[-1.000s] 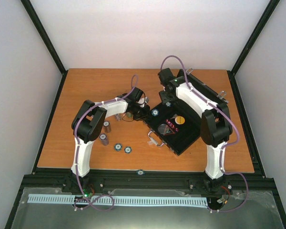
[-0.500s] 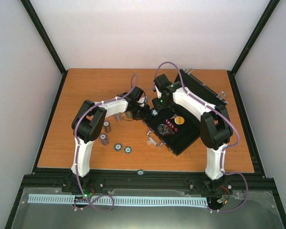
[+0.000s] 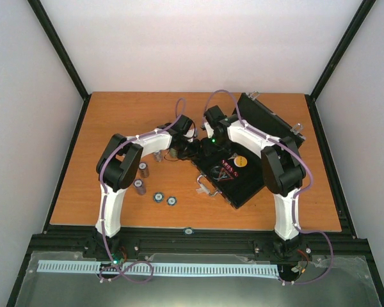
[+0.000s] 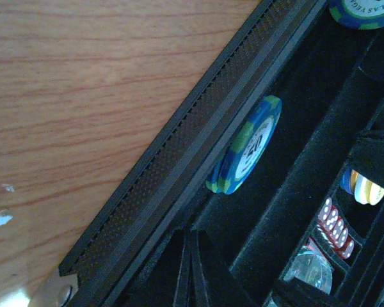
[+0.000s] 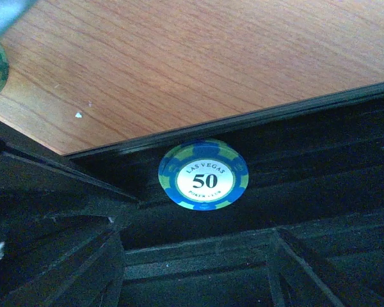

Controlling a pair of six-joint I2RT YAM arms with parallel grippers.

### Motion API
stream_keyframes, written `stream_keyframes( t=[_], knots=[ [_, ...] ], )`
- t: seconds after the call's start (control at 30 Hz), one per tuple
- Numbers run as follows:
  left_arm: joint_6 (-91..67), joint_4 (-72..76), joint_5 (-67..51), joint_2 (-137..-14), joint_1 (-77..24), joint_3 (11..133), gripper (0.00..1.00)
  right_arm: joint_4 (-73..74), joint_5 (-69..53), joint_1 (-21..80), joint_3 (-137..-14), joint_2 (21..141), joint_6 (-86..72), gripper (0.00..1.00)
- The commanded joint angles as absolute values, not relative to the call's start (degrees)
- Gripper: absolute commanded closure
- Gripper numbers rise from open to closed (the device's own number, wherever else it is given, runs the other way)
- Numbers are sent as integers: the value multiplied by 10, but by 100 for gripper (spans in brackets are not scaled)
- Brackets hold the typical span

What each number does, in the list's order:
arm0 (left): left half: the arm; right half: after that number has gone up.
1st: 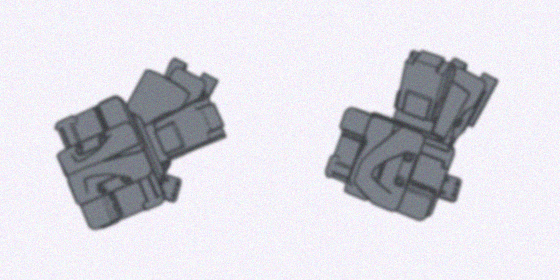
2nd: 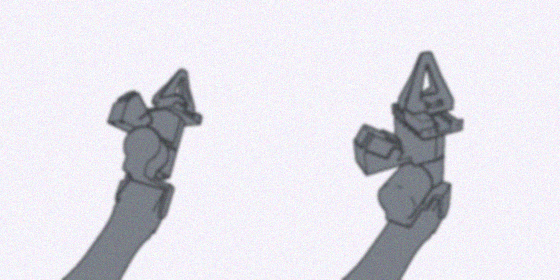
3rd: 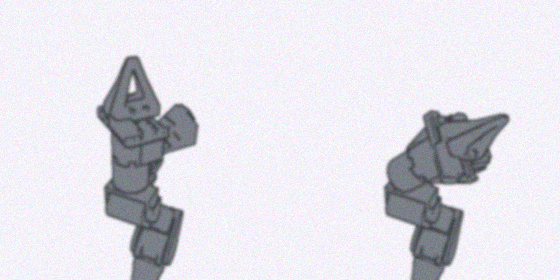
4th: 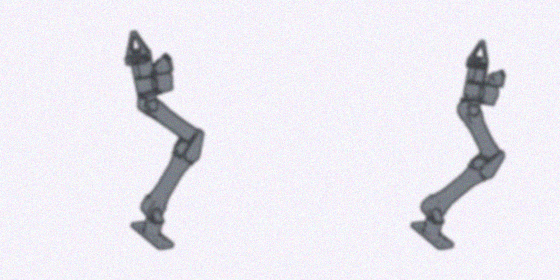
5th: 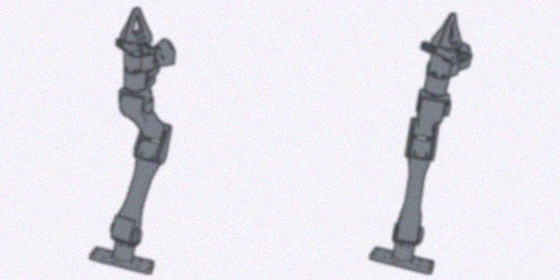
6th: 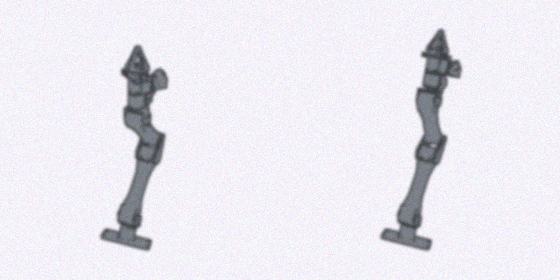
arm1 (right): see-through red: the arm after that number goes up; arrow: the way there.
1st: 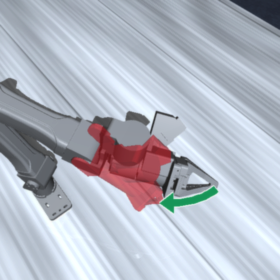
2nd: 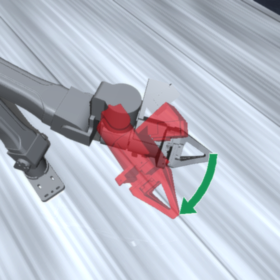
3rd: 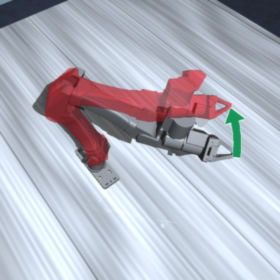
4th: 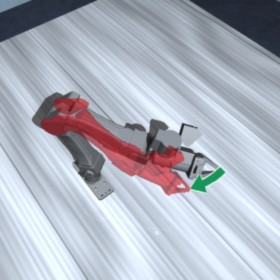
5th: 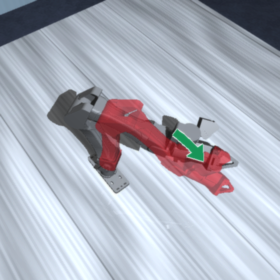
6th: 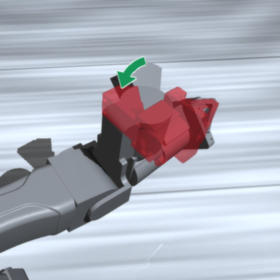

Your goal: Pack up texas hold em set

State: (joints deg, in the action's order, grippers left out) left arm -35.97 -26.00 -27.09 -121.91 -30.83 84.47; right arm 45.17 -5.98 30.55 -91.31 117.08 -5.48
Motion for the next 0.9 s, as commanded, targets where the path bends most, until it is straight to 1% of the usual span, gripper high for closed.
stream_keyframes(
  t=[0.0,0.53,0.87],
  knots=[
    [-346,-273,-251,-1226,-299,868,99,439,-72,312,-907,1179,-64,37],
    [-306,-352,-211,-1194,-298,934,99,447,-39,315,-909,1174,-75,37],
    [-274,-390,-161,-1142,-298,919,99,443,12,354,-895,1167,-84,35]
  ],
)
